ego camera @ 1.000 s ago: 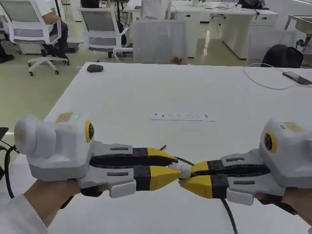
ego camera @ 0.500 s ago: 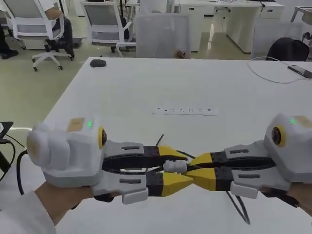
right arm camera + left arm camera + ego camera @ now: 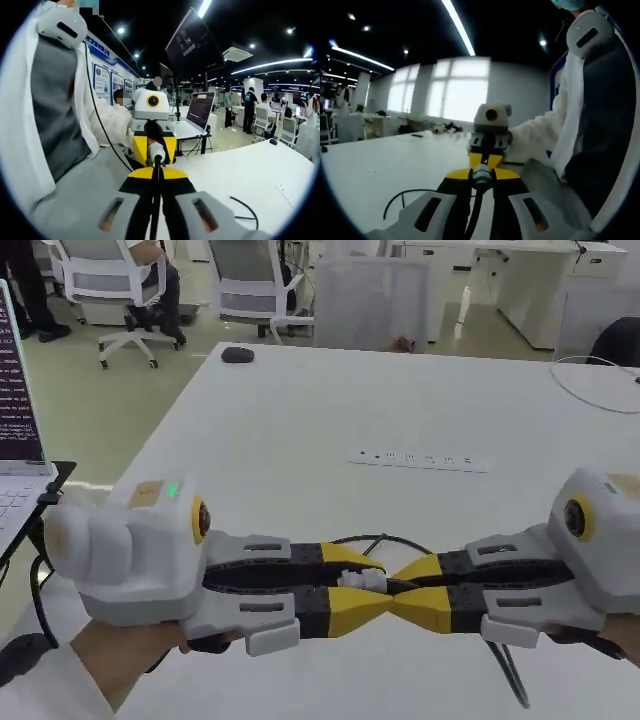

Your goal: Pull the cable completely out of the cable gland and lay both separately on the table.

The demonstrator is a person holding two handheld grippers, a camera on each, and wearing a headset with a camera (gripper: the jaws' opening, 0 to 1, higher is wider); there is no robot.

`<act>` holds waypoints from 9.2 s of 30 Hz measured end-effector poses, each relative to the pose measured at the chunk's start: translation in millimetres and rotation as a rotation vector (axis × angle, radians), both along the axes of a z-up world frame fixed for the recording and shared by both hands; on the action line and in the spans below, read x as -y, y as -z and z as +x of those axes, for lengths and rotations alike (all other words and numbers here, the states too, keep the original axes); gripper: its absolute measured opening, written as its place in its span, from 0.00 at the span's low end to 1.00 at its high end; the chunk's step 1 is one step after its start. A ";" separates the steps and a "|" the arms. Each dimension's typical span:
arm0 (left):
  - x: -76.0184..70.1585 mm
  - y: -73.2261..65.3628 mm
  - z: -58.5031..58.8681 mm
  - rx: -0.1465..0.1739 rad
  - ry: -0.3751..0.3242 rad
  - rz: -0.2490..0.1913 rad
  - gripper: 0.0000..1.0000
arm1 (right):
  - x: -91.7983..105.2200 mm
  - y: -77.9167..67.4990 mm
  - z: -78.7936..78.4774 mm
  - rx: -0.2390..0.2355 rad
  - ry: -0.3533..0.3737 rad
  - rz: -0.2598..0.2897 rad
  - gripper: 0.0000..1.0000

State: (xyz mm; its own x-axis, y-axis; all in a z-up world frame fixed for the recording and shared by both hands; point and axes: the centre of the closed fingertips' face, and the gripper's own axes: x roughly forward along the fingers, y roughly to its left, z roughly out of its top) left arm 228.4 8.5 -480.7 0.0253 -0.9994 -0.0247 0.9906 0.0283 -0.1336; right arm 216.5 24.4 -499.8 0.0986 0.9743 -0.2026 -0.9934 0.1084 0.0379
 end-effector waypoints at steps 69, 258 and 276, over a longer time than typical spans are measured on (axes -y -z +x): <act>-24.9 45.3 13.8 -0.013 0.143 0.093 0.16 | -32.4 15.7 24.4 -0.073 0.092 -0.118 0.02; -3.8 38.9 24.9 -0.007 0.156 0.105 0.16 | 30.5 55.8 20.3 -0.065 0.181 -0.343 0.04; -3.8 40.8 25.0 -0.014 0.151 0.118 0.16 | 51.4 76.5 14.2 -0.125 0.230 -0.364 0.04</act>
